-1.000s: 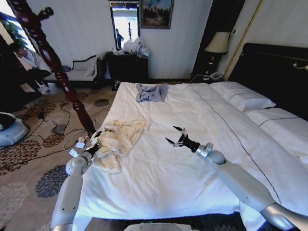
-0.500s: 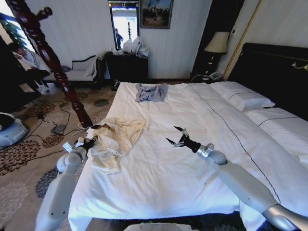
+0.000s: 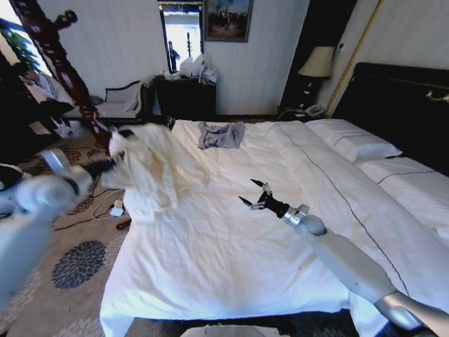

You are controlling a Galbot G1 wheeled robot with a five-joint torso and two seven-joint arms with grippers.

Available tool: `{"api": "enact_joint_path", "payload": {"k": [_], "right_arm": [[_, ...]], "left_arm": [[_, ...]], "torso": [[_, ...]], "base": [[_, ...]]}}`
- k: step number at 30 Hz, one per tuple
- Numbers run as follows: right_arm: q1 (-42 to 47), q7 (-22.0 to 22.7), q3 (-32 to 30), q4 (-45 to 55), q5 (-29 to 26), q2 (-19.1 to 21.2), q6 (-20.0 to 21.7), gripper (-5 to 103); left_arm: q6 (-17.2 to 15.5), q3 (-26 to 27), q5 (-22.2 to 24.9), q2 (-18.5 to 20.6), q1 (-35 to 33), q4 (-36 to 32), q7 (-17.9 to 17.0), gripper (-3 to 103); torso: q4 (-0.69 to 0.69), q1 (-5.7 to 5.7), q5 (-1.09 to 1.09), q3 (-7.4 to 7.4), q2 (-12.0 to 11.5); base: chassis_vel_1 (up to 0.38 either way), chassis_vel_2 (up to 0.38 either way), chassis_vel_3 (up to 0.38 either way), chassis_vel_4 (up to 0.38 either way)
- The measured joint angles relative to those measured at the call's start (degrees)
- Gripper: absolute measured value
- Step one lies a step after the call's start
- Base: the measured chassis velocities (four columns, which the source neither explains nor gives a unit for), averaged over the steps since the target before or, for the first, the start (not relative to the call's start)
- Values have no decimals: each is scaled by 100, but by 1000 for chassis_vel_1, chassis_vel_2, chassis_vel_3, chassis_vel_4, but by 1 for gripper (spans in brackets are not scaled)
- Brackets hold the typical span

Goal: Pick up the clothes from the bed and hang them on the clothes hanger.

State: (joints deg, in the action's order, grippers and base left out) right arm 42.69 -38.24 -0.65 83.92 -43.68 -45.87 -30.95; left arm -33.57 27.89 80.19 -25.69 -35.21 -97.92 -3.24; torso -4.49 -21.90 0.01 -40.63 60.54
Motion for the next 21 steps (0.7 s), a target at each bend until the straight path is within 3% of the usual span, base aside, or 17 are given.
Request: {"api": "enact_joint_path", "payload": {"k": [3,9,15,21], "right_arm": [[85,4,-118,106,-81,0,2,100],[165,4,-286,177,-92,-34,1,100],[235,1,-350,236,-72,-97,1,100],[420,-1,-521,309,-53,-140,1,100]], "left_arm": [[-69,-393,191,340,604,186,236,26],[-259,-935,324,630,1579,413,512,26],[-407,-1675,374,621,2518,772,653,26],[-526,-2851,350,426,4141,1383,1155,26]], "torso": [[4,0,0,0,0],[5,2,-1,0,0],[4,2,0,0,0],[2,2,-4,0,0]], "base": [[0,0,0,0],[0,0,0,0],[0,0,0,0],[0,0,0,0]]}}
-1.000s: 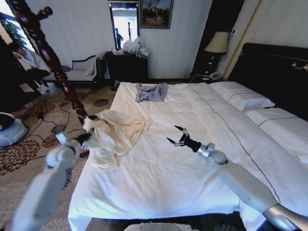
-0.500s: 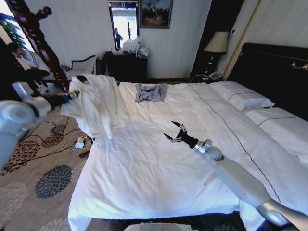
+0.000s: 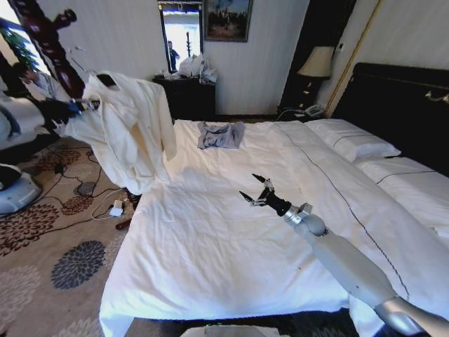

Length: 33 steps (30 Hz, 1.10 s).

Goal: Pick up the clothes from the bed and hang them on the clothes hanger.

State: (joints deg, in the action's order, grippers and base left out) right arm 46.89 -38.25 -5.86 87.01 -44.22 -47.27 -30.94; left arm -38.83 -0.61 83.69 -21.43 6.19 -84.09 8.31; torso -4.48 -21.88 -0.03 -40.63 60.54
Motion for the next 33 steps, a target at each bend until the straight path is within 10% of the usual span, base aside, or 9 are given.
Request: {"api": "enact_joint_path", "payload": {"k": [9,33], "right_arm": [[400,-84,-390,41,15,7,-62,100],[592,-226,-564,-87,-2,-5,-184,100]], "left_arm": [[-214,-1487,-421,-809,1766,1364,224,26],[-308,-1390,-1236,-1090,2115,1539,-186,26]], "torso": [[-2,0,1,-1,0],[5,0,5,0,0]], "base": [[0,0,0,0],[0,0,0,0]]}}
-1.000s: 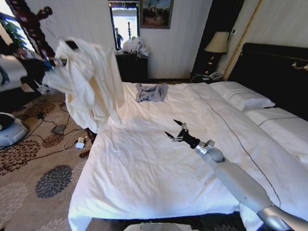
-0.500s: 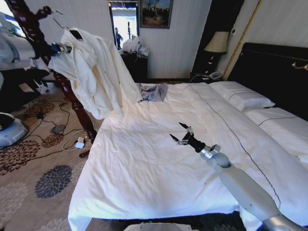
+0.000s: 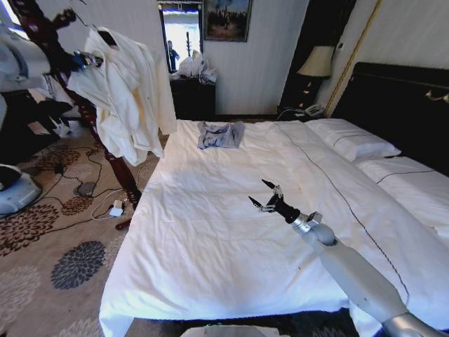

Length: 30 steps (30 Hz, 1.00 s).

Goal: Pick up the clothes from the bed and hang them on the clothes hanger.

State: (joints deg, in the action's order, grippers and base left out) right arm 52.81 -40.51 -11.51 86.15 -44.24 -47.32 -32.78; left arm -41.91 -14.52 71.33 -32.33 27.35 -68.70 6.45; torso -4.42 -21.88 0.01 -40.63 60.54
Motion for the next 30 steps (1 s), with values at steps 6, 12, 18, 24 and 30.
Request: {"api": "enact_joint_path", "payload": {"k": [6,12,18,24,30], "right_arm": [[71,-25,-47,8,11,11,-25,100],[110,-41,-96,18,12,38,-34,100],[153,-56,-135,30,14,54,-48,100],[185,-73,-151,30,28,28,-57,100],[188,-76,-143,37,57,5,-58,100]], "left_arm": [[-23,76,-84,27,-145,202,-1,26],[-23,211,-89,47,-416,181,-9,26],[-7,279,-121,57,-600,33,-28,25],[40,330,-127,116,-619,-217,-260,23],[185,506,-126,222,-691,-459,-380,47]], "torso": [[-5,0,-2,0,0],[-1,1,-2,1,0],[-4,0,-2,0,1],[-2,0,0,0,0],[-3,1,-2,0,1]], "base": [[0,0,0,0],[0,0,0,0],[0,0,0,0],[0,0,0,0],[0,0,0,0]]}}
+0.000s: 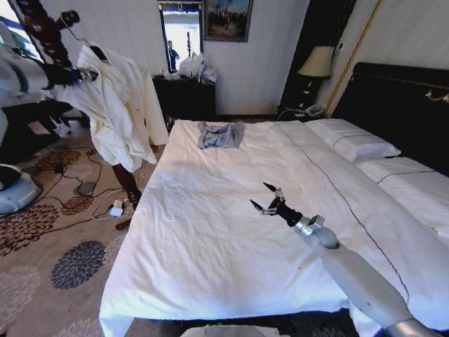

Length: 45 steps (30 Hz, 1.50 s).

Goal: Pick up the clothes from the bed and hang them on the clothes hanger.

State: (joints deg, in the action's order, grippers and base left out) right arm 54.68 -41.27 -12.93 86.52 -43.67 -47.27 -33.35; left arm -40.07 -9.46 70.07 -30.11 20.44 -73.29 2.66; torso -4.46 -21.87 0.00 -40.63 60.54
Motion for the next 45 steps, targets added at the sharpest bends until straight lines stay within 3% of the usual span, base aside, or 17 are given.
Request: {"api": "enact_joint_path", "payload": {"k": [6,8,12,16,25,28,32,35,39,40,42,43,45], "right_arm": [[5,-1,6,22,5,19,0,100],[7,-3,6,35,6,29,0,100],[24,-7,6,60,10,42,0,100],[37,-8,6,73,27,48,0,100],[41,-7,37,101,67,34,11,100],[35,-2,41,126,69,29,15,100],[46,5,30,147,74,33,19,100],[51,5,18,150,74,39,20,100],[54,5,13,145,74,47,20,100],[54,5,20,144,74,46,20,100],[55,5,26,143,74,43,20,100],[55,5,31,142,74,41,20,100],[63,5,31,138,74,42,20,100]], "left_arm": [[105,303,-89,189,-304,-370,-66,64],[131,494,-104,299,-524,-577,-95,69],[296,941,-193,658,-1157,-1114,-105,90],[406,1324,-226,933,-1703,-1444,-94,99],[484,1684,-187,1376,-2427,-1856,-19,100],[357,1730,-93,1511,-2596,-1990,-21,100],[-158,1952,531,1750,-2993,-2368,-108,100],[-122,1947,475,1731,-2995,-2363,-159,100],[130,1759,410,1344,-2721,-2116,-749,100],[190,1730,417,1284,-2695,-2094,-761,100],[208,1723,430,1273,-2700,-2102,-701,100],[217,1731,443,1305,-2756,-2157,-511,100],[533,1780,328,1536,-3000,-2371,287,100]], "torso": [[0,0,-1,0,0],[-1,0,0,0,0],[1,0,2,0,0],[1,0,1,0,0],[-1,0,0,0,0],[1,0,1,0,-1],[2,0,-1,0,0],[2,1,-1,0,0],[-2,-1,2,0,0],[-4,-3,2,-1,-1],[-5,-3,1,-1,-2],[-5,-4,-1,-1,-1],[1,-3,0,-1,-1]], "base": [[0,0,0,0],[0,0,0,0],[0,0,0,0],[0,0,0,0],[0,0,0,0],[0,0,0,0],[0,0,0,0],[0,0,0,0],[0,0,0,0],[0,0,0,0],[0,0,0,0],[0,0,0,0],[0,0,0,0]]}}
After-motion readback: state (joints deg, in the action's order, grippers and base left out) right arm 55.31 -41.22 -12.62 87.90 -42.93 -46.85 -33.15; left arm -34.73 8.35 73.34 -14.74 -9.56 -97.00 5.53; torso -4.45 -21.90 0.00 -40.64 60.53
